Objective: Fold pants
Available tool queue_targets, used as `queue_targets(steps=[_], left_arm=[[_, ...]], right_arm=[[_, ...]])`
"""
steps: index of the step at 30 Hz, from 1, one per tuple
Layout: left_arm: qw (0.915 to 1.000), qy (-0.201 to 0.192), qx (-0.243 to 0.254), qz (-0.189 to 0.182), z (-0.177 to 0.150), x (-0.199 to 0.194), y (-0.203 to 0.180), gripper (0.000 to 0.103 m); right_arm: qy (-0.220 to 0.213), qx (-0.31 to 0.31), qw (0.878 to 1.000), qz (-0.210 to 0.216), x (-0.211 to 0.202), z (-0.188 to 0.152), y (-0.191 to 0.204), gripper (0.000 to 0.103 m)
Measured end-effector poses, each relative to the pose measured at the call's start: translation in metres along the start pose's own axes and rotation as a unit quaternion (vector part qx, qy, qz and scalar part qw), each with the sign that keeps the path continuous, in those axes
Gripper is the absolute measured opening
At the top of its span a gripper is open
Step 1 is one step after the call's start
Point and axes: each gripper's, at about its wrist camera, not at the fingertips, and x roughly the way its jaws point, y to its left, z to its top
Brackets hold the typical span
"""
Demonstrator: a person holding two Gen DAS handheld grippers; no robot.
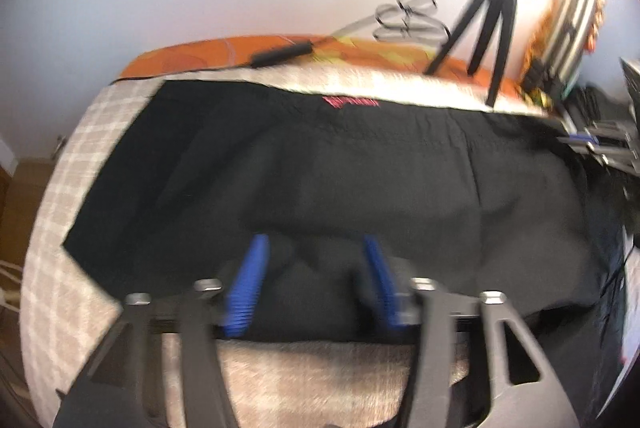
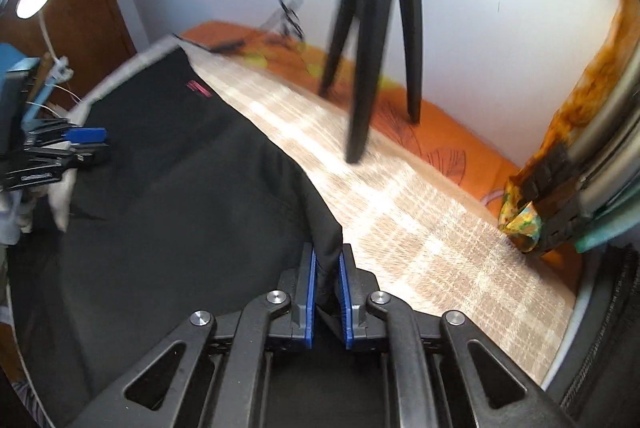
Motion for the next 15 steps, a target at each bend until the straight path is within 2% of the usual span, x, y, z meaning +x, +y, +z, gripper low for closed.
queue_targets(steps=[4,7,11,15], left_arm=[[0.9971,-0.013,-0.063,-0.041,0.007,-0.024,0.025,0.068],[0.9921,-0.024,-0.110,-0.055,0.013,-0.039,0.040,0.069],[0.9857,-0.038,-0.150,-0.067,0.017,-0.055,0.051,0.070],[0.9784,-0.034,-0.182,-0.091,0.021,-0.061,0.050,0.070]], right_arm=[[-0.052,-0.001,0.999,0.015,-0.053,-0.008,0.021,0.008],[-0.074,-0.028,0.997,0.018,-0.084,-0.018,0.051,0.007],[-0.083,-0.071,0.994,0.020,-0.111,-0.043,0.093,0.007],[-0.070,-0.099,0.992,0.036,-0.117,-0.065,0.127,0.007]])
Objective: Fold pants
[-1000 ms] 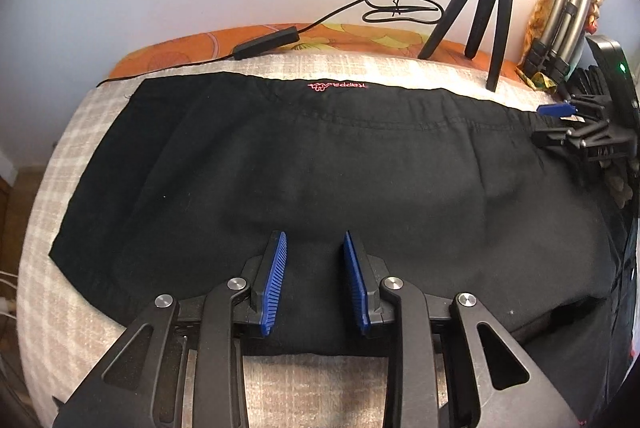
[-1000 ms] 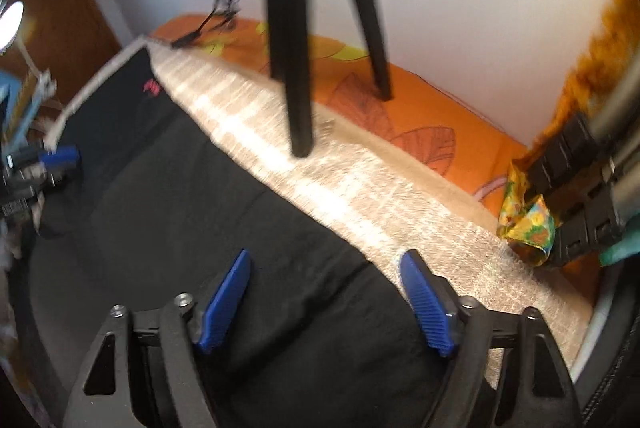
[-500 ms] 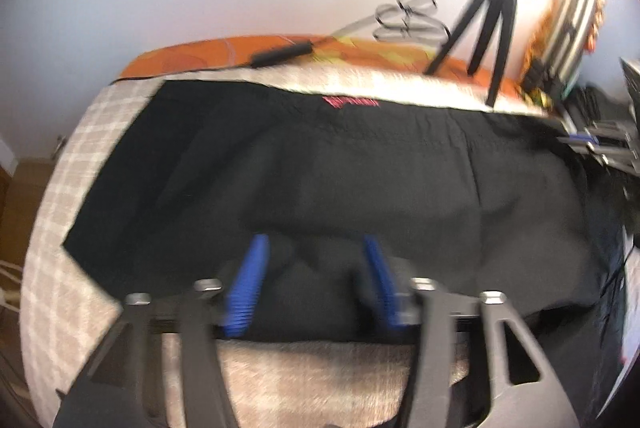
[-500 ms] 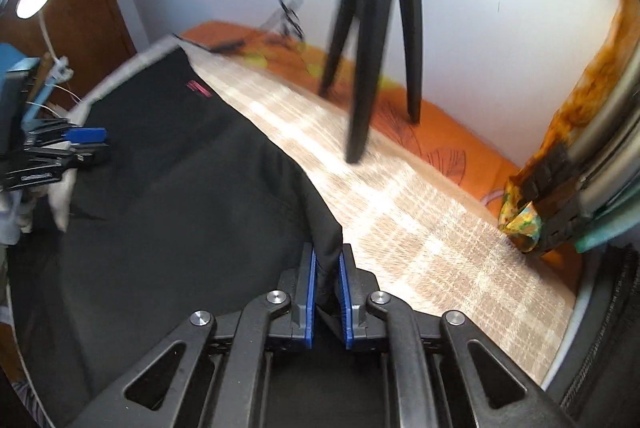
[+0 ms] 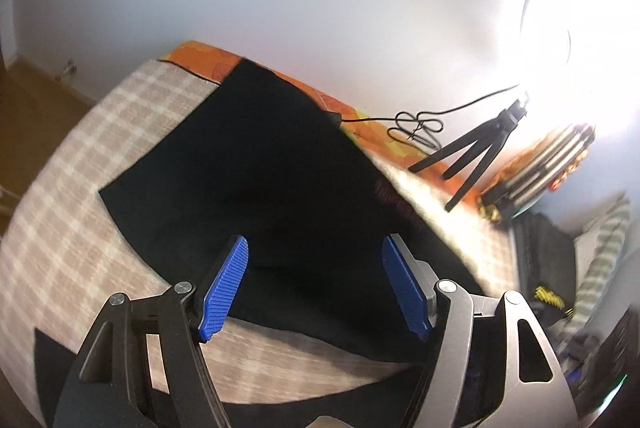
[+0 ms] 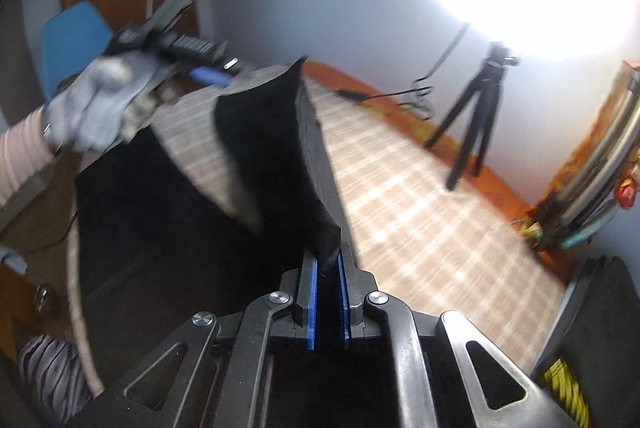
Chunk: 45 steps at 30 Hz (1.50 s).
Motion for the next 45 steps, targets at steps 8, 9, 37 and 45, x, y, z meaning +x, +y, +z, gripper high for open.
queue_targets(steps=[8,9,37,45], left_arm=[[0.9983,0.019,0.015,0.052,-0.002,0.022,-0.011,0.080],[0.9978,0.016,0.011,0.064,-0.002,0.021,-0.005,0.080],[0.9905,-0.105,0.009,0.088,-0.067,-0.129,0.043,0.003],[0.9893,-0.093,-0.018,0.111,-0.179,-0.151,0.085,0.003]], right_arm=[[0.024,-0.030,0.999,0.010,0.007,-0.014,0.047,0.007],[0.025,-0.034,0.999,0.007,0.006,-0.016,0.050,0.007],[0.003,-0.047,0.999,-0.022,-0.083,-0.027,0.094,0.007],[0.057,-0.092,0.994,0.009,-0.072,-0.080,0.152,0.007]])
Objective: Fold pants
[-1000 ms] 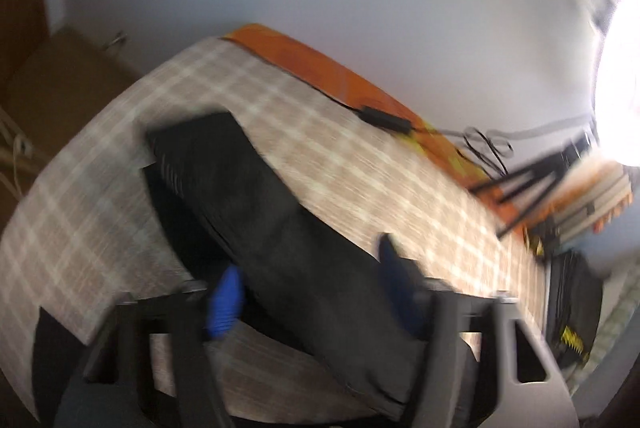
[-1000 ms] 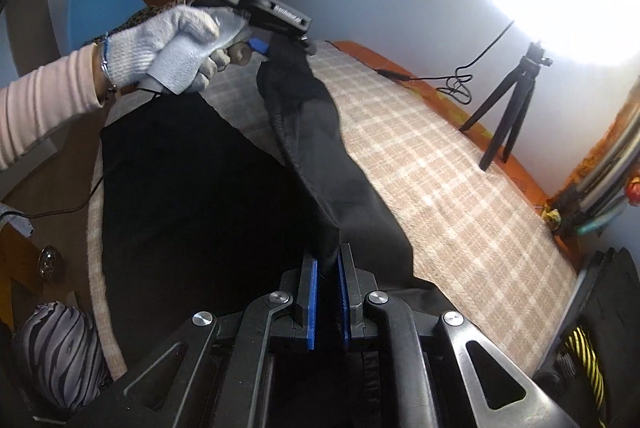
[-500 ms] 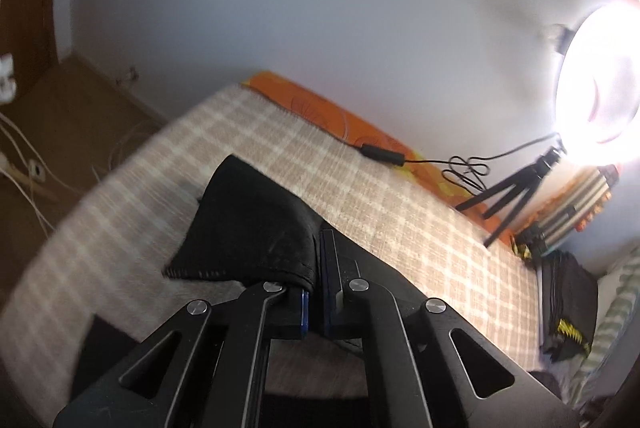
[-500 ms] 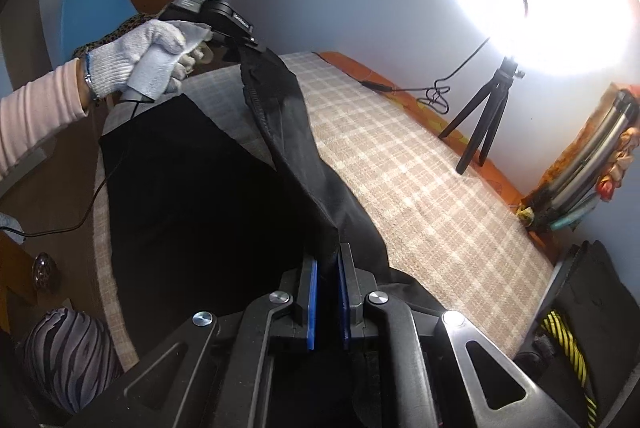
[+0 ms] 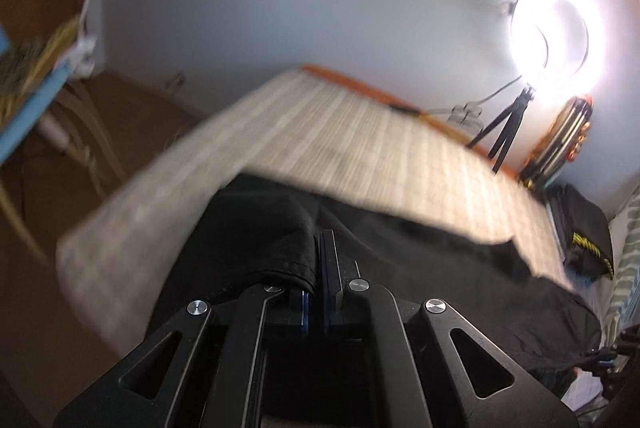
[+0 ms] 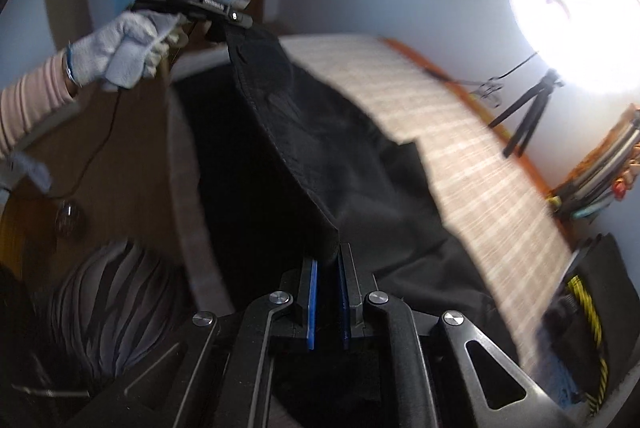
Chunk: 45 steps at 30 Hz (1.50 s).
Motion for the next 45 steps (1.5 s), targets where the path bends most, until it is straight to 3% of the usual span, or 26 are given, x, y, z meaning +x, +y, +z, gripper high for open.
queue_targets(steps=[5,9,12,14,18,19,21,29,32,34,41,45], left_arm=[[0.9981,0.038,-0.048,-0.009,-0.046,0.018,0.026,0.003],[0.9969,0.029,-0.069,-0.025,-0.059,0.023,0.029,0.004],[0.9976,0.019,-0.067,0.001,-0.057,0.023,0.028,0.019],[0.9954,0.010,-0.095,0.005,-0.055,0.018,0.044,0.027],[0.9876,-0.017,-0.156,0.013,-0.057,0.011,0.073,0.027],[0.9874,-0.022,-0.155,0.021,-0.057,0.009,0.074,0.023],[0.9880,-0.030,-0.148,0.030,-0.057,0.007,0.077,0.008],[0.9887,-0.022,-0.123,0.081,-0.071,0.006,0.082,0.005],[0.9891,-0.016,-0.098,0.109,-0.068,0.005,0.080,0.022],[0.9864,-0.023,-0.092,0.134,-0.065,-0.003,0.082,0.052],[0.9851,-0.060,-0.052,0.153,-0.058,-0.039,0.062,0.055],[0.9900,-0.077,0.007,0.118,-0.057,-0.054,0.012,0.055]], right_arm=[[0.037,-0.019,0.999,0.001,0.028,-0.024,0.021,0.007],[0.055,-0.023,0.998,0.002,0.040,-0.035,0.024,0.007],[0.063,-0.025,0.998,-0.002,0.046,-0.039,0.021,0.007],[0.069,-0.023,0.997,-0.003,0.050,-0.040,0.017,0.007],[0.076,-0.022,0.997,-0.004,0.052,-0.041,0.020,0.007],[0.078,-0.024,0.997,-0.005,0.053,-0.042,0.020,0.007],[0.081,-0.025,0.996,-0.007,0.054,-0.041,0.021,0.007],[0.081,-0.015,0.997,-0.009,0.059,-0.039,0.019,0.007],[0.072,0.005,0.997,-0.007,0.057,-0.043,0.013,0.008],[0.062,0.025,0.998,-0.002,0.053,-0.045,0.010,0.010],[0.012,0.101,0.994,0.042,0.022,-0.058,-0.001,0.033],[-0.023,0.156,0.986,0.050,-0.011,-0.075,-0.018,0.042]])
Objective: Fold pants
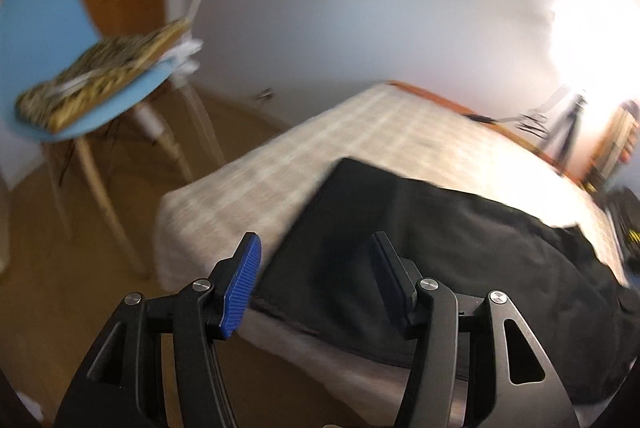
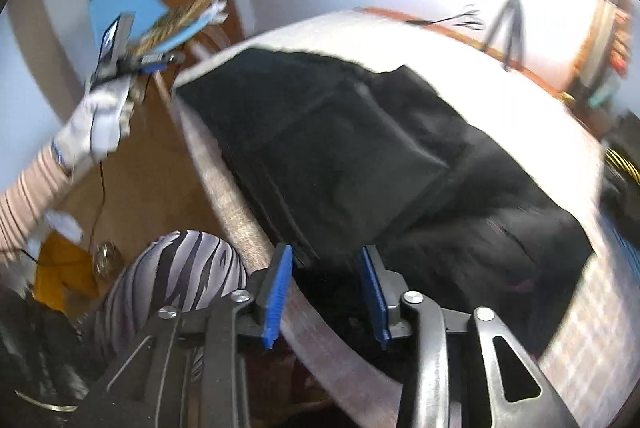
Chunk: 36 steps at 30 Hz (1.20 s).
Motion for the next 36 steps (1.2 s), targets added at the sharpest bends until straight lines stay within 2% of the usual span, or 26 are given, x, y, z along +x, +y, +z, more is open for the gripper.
queue_targets(steps=[2,4,7,10,13,15,17,18,21,23,24,25,27,28,31,33,36], left_arm=[[0.9991,-0.001,0.028,-0.033,0.000,-0.008,-0.026,0.055],[0.9941,0.008,0.063,-0.087,-0.003,-0.015,-0.060,0.055],[0.9817,0.036,0.110,-0.151,-0.013,-0.016,-0.109,0.055],[0.9698,0.060,0.143,-0.188,-0.026,-0.011,-0.148,0.055],[0.9593,0.083,0.179,-0.202,-0.040,0.002,-0.179,0.055],[0.9556,0.095,0.193,-0.202,-0.049,0.009,-0.192,0.055],[0.9527,0.112,0.200,-0.200,-0.057,0.021,-0.198,0.055],[0.9524,0.116,0.199,-0.199,-0.059,0.024,-0.200,0.055],[0.9529,0.129,0.187,-0.201,-0.064,0.034,-0.198,0.055],[0.9539,0.127,0.181,-0.204,-0.066,0.033,-0.195,0.055],[0.9538,0.126,0.180,-0.205,-0.067,0.032,-0.194,0.055],[0.9538,0.126,0.180,-0.205,-0.066,0.032,-0.194,0.055],[0.9541,0.125,0.179,-0.205,-0.066,0.034,-0.195,0.055],[0.9541,0.124,0.180,-0.205,-0.067,0.034,-0.195,0.055],[0.9542,0.122,0.182,-0.204,-0.067,0.036,-0.196,0.055],[0.9541,0.120,0.182,-0.205,-0.067,0.037,-0.195,0.055],[0.9535,0.117,0.186,-0.206,-0.067,0.037,-0.196,0.055]], right_arm=[[-0.020,0.034,0.999,-0.002,-0.022,-0.009,-0.016,0.042],[-0.037,0.086,0.995,-0.014,-0.039,-0.019,-0.038,0.042],[-0.053,0.181,0.981,-0.033,-0.053,-0.036,-0.079,0.044],[-0.045,0.223,0.972,-0.059,-0.054,-0.051,-0.100,0.046],[-0.029,0.252,0.966,-0.048,-0.042,-0.062,-0.105,0.046],[-0.026,0.246,0.967,-0.054,-0.033,-0.065,-0.099,0.046],[-0.035,0.241,0.968,-0.062,-0.022,-0.063,-0.092,0.060],[-0.041,0.240,0.968,-0.063,-0.020,-0.066,-0.093,0.063],[-0.043,0.232,0.969,-0.073,0.003,-0.060,-0.090,0.063],[-0.041,0.215,0.971,-0.101,0.014,-0.055,-0.087,0.063],[-0.038,0.206,0.971,-0.116,0.020,-0.051,-0.087,0.062],[-0.035,0.200,0.970,-0.134,0.026,-0.047,-0.086,0.052],[-0.031,0.194,0.970,-0.144,0.031,-0.043,-0.088,0.030],[-0.036,0.193,0.970,-0.142,0.028,-0.042,-0.089,0.027],[-0.042,0.163,0.970,-0.178,0.011,-0.039,-0.085,0.017],[-0.038,0.136,0.968,-0.206,-0.004,-0.039,-0.079,0.015],[-0.006,0.058,0.960,-0.273,-0.027,-0.041,-0.069,0.014]])
